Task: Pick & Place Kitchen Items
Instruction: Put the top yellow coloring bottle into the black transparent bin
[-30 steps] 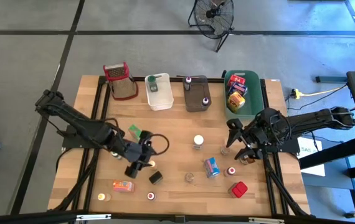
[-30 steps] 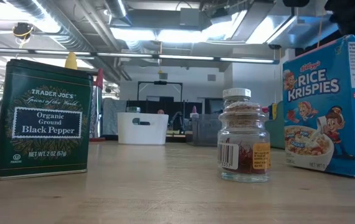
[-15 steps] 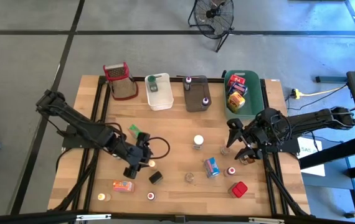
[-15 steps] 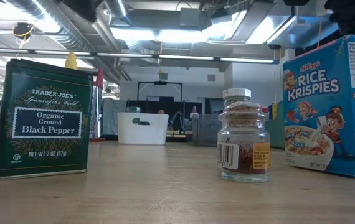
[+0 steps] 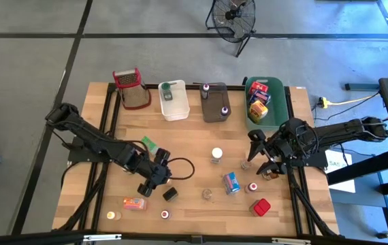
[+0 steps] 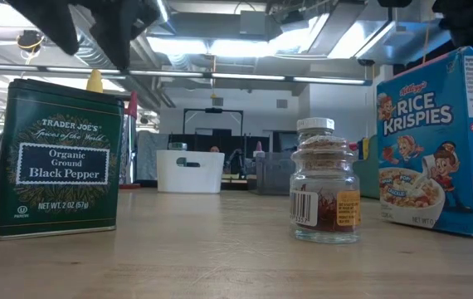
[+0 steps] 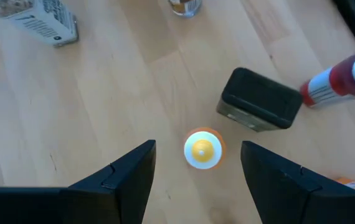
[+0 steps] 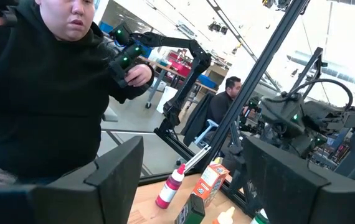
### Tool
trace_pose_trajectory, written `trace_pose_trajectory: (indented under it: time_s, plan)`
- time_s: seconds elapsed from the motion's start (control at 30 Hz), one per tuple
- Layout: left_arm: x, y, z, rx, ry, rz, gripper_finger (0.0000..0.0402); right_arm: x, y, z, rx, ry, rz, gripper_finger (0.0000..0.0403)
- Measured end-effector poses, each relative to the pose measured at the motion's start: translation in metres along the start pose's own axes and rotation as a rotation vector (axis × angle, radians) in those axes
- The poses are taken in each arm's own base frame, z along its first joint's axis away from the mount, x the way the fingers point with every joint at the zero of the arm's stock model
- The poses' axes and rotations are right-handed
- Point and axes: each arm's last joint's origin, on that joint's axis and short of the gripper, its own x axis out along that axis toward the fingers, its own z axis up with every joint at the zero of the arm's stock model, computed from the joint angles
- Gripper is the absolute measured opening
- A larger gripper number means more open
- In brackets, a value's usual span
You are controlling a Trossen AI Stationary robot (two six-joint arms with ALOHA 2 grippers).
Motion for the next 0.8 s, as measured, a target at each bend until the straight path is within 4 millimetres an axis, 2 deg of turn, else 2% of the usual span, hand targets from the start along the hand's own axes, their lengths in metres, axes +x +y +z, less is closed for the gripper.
trace_pose_trajectory:
  time_s: [0.4, 0.8]
  plan:
    - [0.015, 0.000, 0.000, 0.041, 0.050, -0.026, 0.0230, 0.000, 0.000, -0.001, 0.001, 0.002, 0.001, 0.0280]
    - [0.040, -0.002, -0.001, 0.059, 0.119, -0.039, 0.0230, 0.000, 0.000, -0.001, 0.002, 0.003, 0.001, 0.0280]
